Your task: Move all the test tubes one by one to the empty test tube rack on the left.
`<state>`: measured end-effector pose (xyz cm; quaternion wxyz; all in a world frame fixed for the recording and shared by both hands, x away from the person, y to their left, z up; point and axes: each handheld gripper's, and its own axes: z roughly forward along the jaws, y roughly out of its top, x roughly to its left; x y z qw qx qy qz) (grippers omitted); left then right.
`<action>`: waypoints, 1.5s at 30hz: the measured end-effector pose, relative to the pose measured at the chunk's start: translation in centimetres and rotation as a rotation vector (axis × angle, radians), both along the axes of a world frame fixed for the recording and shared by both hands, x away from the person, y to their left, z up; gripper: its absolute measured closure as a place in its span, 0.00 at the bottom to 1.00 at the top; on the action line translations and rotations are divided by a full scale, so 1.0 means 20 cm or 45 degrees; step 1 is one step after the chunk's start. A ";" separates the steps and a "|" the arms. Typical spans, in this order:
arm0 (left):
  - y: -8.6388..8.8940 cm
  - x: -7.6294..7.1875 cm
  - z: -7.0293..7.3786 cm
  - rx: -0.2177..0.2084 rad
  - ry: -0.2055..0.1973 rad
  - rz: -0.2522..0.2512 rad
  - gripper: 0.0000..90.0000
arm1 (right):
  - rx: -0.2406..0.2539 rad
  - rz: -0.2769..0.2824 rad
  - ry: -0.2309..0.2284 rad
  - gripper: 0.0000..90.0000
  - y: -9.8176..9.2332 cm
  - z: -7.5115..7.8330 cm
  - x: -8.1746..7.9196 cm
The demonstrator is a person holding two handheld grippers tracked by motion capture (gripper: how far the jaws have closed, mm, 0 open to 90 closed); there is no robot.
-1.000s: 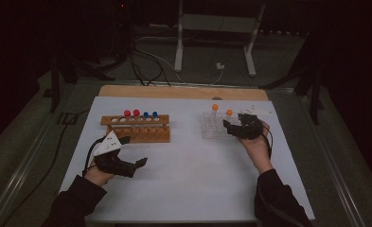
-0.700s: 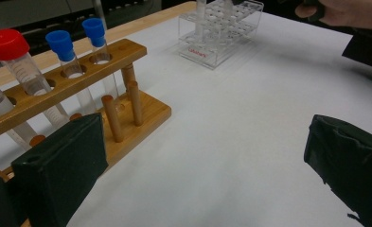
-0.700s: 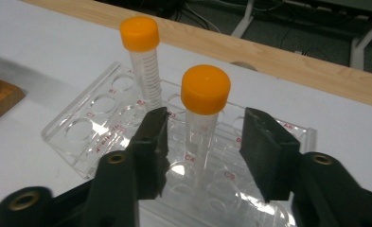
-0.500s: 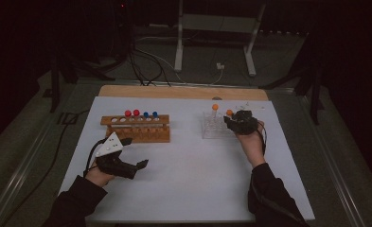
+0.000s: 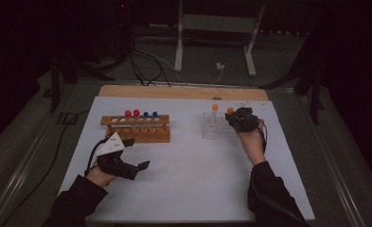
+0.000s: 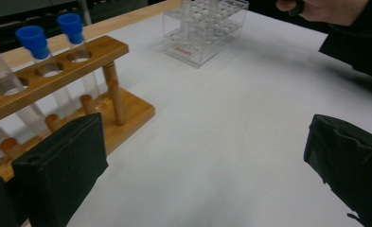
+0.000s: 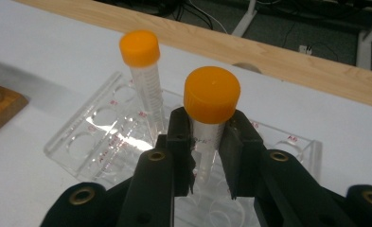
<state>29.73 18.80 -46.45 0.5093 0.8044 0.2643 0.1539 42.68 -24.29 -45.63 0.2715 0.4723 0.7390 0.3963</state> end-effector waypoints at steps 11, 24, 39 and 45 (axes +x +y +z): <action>-0.06 0.00 0.05 -0.001 0.016 -0.019 0.01 | 0.001 0.010 -0.087 0.84 -0.01 0.14 -0.08; -0.12 0.01 0.12 0.000 0.026 -0.063 0.01 | 0.006 0.126 -0.152 0.84 0.05 0.23 -0.23; -0.24 0.01 0.20 0.003 0.013 -0.146 0.02 | -0.023 0.372 -0.084 0.84 0.26 0.12 -0.45; -0.30 0.02 0.21 0.004 0.009 -0.183 0.02 | -0.050 0.472 -0.044 0.84 0.35 0.05 -0.53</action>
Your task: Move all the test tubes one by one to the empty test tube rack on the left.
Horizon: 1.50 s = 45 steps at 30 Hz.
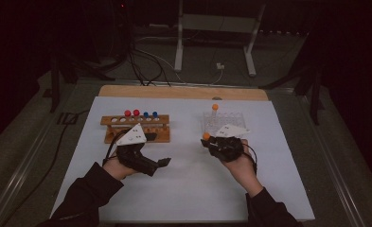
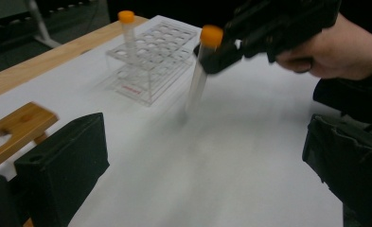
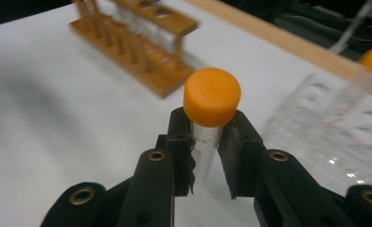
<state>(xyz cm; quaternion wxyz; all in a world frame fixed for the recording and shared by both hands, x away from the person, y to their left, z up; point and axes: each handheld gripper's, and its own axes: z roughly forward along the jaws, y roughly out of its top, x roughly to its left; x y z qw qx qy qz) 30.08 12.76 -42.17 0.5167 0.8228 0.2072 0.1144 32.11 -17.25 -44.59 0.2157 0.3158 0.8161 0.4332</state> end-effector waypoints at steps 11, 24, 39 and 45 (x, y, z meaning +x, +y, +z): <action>-0.15 0.03 0.01 -0.015 -0.015 -0.076 0.06 | -0.040 0.134 0.048 0.84 0.14 -0.07 -0.08; -0.24 0.04 -0.06 -0.021 -0.038 -0.105 0.49 | -0.038 0.186 0.052 0.84 0.19 -0.07 -0.14; -0.29 0.06 -0.09 0.029 0.011 -0.127 0.75 | -0.044 0.202 0.030 0.84 0.20 -0.05 -0.16; -0.29 0.07 -0.09 0.034 0.017 -0.138 0.79 | -0.055 0.201 0.024 0.84 0.20 -0.05 -0.16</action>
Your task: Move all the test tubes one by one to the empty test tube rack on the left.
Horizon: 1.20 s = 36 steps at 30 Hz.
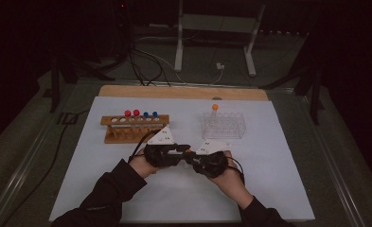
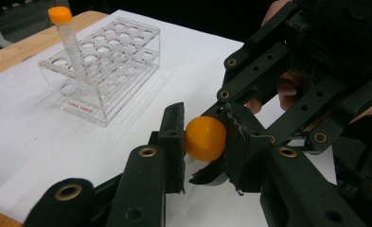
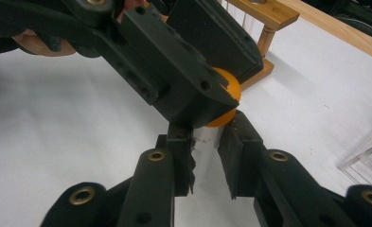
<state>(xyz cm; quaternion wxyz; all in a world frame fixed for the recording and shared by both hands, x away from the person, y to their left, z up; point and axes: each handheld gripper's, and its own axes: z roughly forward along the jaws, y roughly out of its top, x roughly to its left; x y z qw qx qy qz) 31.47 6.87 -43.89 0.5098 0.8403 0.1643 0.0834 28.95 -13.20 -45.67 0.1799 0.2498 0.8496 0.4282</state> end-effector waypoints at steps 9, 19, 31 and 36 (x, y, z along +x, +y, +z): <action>-0.01 -0.01 0.02 0.006 -0.046 0.034 0.80 | 0.041 0.003 0.003 0.79 -0.01 0.01 0.01; 0.11 0.01 0.09 -0.016 -0.068 0.126 0.80 | 0.108 -0.031 -0.019 0.44 -0.06 0.04 0.02; 0.42 0.04 0.22 -0.040 -0.131 0.353 0.80 | 0.226 -0.084 -0.025 0.03 -0.12 0.11 0.03; 0.55 0.05 0.25 -0.066 -0.147 0.437 0.80 | 0.255 -0.106 -0.036 0.00 -0.15 0.13 0.03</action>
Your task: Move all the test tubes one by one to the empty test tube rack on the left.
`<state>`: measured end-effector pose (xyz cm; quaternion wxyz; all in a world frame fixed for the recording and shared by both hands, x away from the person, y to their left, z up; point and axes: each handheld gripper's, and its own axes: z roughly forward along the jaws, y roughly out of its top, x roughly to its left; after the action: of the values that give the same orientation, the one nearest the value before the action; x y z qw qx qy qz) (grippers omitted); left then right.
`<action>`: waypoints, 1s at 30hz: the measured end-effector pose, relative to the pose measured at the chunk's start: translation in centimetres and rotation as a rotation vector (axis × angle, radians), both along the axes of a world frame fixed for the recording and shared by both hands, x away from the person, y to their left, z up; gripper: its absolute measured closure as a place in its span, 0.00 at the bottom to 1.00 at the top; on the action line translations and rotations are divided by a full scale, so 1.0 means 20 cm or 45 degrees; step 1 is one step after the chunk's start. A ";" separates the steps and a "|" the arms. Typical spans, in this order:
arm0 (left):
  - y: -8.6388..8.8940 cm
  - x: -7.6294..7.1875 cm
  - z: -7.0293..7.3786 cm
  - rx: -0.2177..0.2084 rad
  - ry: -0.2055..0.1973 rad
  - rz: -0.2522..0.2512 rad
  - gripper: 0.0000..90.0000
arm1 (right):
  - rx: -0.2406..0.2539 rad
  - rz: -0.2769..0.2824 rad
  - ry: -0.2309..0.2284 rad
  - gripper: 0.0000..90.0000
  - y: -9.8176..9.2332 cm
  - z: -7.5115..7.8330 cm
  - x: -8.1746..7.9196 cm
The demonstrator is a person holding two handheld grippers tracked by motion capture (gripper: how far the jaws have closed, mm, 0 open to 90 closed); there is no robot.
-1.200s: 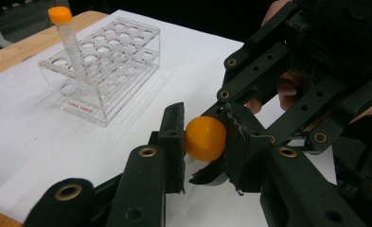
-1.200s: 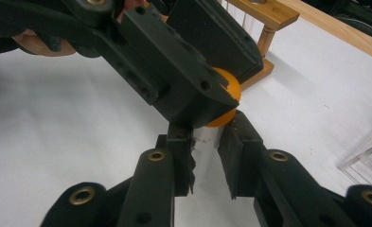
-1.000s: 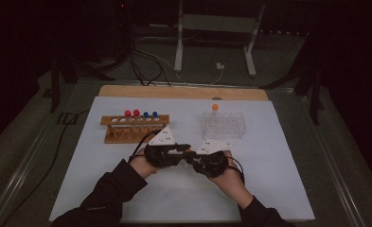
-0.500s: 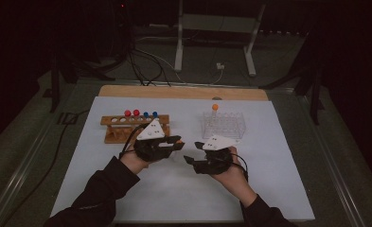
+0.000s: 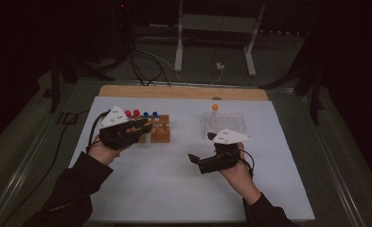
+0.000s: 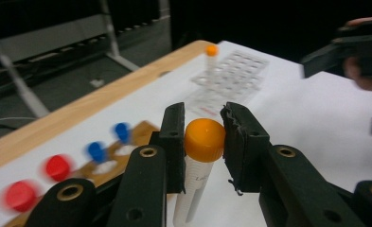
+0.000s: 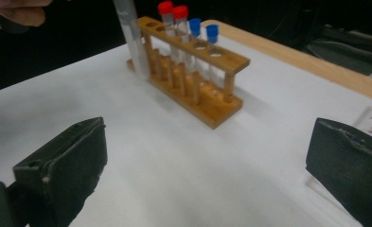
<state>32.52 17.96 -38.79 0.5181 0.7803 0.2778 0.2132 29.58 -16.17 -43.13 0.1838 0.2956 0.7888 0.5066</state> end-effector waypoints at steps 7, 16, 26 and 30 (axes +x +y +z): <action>0.15 0.04 0.03 0.000 -0.037 0.152 0.80 | 0.001 -0.014 -0.008 0.00 -0.02 0.01 0.01; 0.27 0.14 0.05 -0.031 -0.066 0.315 0.80 | 0.000 -0.029 -0.017 0.00 -0.03 0.01 0.01; 0.32 0.27 -0.03 -0.101 -0.061 0.448 0.80 | 0.003 -0.041 -0.011 0.00 -0.05 0.01 0.02; 0.33 0.31 -0.10 -0.108 -0.013 0.480 0.80 | 0.000 -0.043 -0.013 0.00 -0.05 0.01 0.02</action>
<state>38.69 24.46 -40.78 0.5029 0.6910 0.4249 0.2986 29.99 -17.20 -42.87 0.1962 0.3062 0.7828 0.5049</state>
